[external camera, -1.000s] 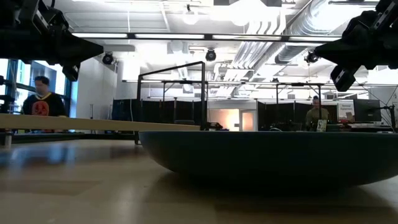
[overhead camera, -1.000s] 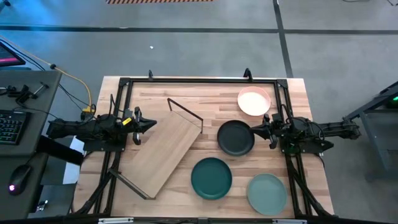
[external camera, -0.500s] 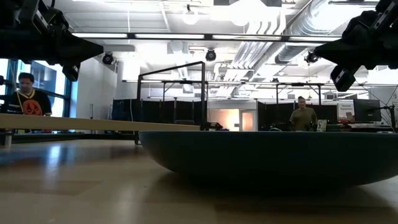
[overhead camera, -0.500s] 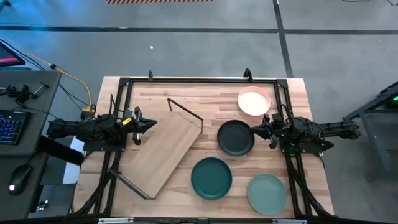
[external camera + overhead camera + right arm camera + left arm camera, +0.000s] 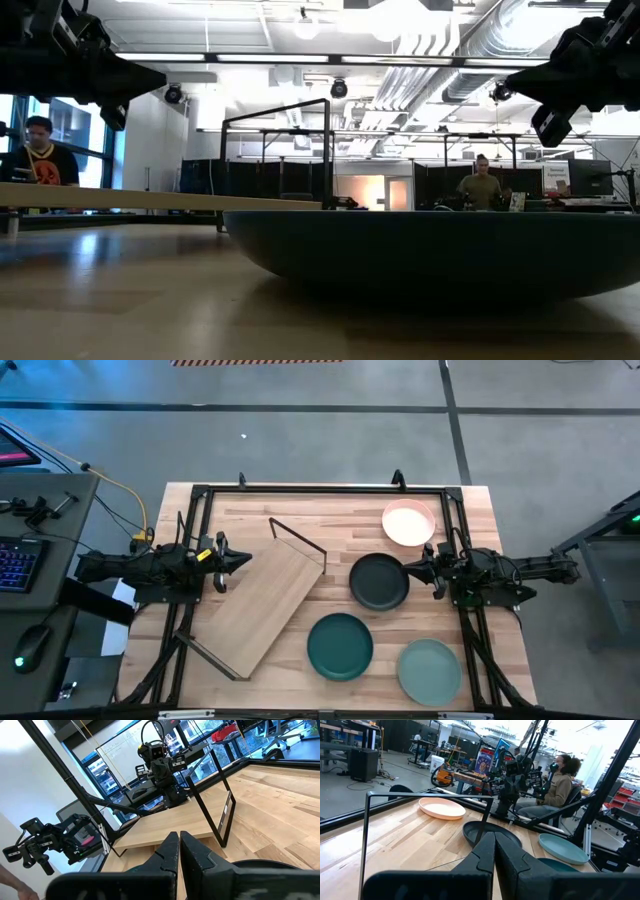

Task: Place and stack plates onto a shelf

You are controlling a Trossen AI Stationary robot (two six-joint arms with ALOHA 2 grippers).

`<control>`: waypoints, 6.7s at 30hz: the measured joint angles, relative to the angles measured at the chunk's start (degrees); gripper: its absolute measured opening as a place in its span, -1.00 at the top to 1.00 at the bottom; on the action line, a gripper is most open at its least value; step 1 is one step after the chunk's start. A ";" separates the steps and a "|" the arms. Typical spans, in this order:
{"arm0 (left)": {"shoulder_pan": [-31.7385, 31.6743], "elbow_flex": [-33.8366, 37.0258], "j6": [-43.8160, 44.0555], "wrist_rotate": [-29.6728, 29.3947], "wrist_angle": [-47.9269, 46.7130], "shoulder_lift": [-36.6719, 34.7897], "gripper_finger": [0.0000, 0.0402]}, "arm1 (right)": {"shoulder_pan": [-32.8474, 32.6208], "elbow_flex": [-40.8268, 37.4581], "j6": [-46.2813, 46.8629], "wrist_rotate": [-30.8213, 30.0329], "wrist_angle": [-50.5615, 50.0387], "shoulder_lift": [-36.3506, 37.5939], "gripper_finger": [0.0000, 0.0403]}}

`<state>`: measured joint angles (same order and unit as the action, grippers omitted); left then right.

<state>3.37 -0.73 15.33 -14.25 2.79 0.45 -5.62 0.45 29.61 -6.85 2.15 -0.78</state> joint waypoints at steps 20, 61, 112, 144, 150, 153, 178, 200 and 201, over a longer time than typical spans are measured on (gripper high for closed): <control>-0.01 0.00 -0.02 0.01 0.00 0.00 1.00 | 0.02 0.00 -1.46 -1.03 0.08 0.00 1.00; 0.01 0.00 0.00 0.00 0.00 0.00 1.00 | 3.40 27.10 52.75 -1.92 -48.23 -48.00 -0.07; 0.01 0.00 -0.02 0.01 0.00 0.02 1.00 | -1.93 33.22 34.55 5.77 -31.64 -49.91 1.00; -0.01 0.00 -0.01 -0.01 -0.01 0.01 1.00 | -11.94 70.06 53.04 -7.94 -19.36 -102.73 1.00; -0.01 0.00 0.00 -0.01 -0.02 0.02 1.00 | -11.80 69.99 54.31 -9.17 -19.55 -102.73 1.00; 0.00 0.00 0.00 -0.01 -0.01 0.02 1.00 | -11.63 69.99 55.04 -9.28 -19.27 -102.71 1.00; 0.00 0.00 -0.01 0.01 0.00 0.02 1.00 | -11.61 69.93 55.43 -11.64 -18.62 -102.71 1.00; 0.01 0.02 -0.02 0.01 0.00 0.02 1.00 | -12.45 69.87 64.05 -20.69 -14.78 -104.55 1.00; 0.01 0.00 -0.02 -0.01 0.00 0.00 1.00 | -12.46 69.86 64.81 -21.32 -14.12 -105.03 1.00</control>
<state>3.38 -0.73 15.31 -14.26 2.79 0.45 -18.09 70.31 94.41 -28.17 -11.97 -105.81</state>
